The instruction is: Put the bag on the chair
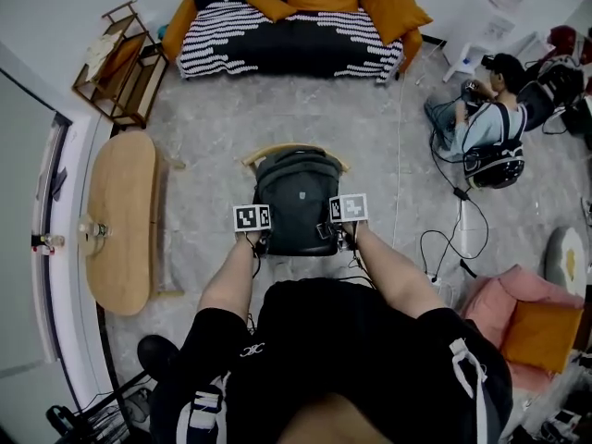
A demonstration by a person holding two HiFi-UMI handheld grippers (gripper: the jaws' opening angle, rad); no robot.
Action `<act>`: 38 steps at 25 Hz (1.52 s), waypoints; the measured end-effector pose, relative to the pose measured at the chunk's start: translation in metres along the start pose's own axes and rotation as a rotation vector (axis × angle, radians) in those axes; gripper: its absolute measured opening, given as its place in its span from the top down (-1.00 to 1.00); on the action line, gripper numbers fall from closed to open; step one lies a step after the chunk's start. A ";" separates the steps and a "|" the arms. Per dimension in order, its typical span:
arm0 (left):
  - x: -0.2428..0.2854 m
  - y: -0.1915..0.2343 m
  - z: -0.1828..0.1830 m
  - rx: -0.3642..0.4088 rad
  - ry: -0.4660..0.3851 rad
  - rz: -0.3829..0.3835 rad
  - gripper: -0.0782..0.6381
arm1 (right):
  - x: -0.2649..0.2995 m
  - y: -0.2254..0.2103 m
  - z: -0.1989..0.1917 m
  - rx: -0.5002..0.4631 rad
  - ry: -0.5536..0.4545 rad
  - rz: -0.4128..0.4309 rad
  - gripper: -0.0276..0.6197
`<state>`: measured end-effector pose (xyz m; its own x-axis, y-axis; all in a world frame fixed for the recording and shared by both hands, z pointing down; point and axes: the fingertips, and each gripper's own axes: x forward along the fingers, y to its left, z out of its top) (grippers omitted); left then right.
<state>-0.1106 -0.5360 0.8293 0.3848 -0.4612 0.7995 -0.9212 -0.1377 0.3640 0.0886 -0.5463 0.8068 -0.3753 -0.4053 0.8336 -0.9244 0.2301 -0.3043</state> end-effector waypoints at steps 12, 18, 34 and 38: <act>-0.073 0.017 0.046 0.051 -0.261 0.143 0.46 | -0.078 0.006 0.070 -0.151 -0.394 -0.031 0.86; -0.160 -0.034 0.088 0.169 -0.506 0.156 0.73 | -0.163 0.056 0.122 -0.337 -0.630 0.039 0.87; -0.329 -0.105 0.109 0.331 -0.792 0.313 0.73 | -0.294 0.124 0.141 -0.370 -0.913 0.184 0.87; -0.329 -0.107 0.100 0.304 -0.789 0.298 0.73 | -0.295 0.122 0.132 -0.365 -0.911 0.187 0.87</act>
<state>-0.1448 -0.4574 0.4798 0.0786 -0.9679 0.2386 -0.9952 -0.0902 -0.0382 0.0776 -0.5158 0.4626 -0.5634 -0.8233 0.0681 -0.8246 0.5555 -0.1066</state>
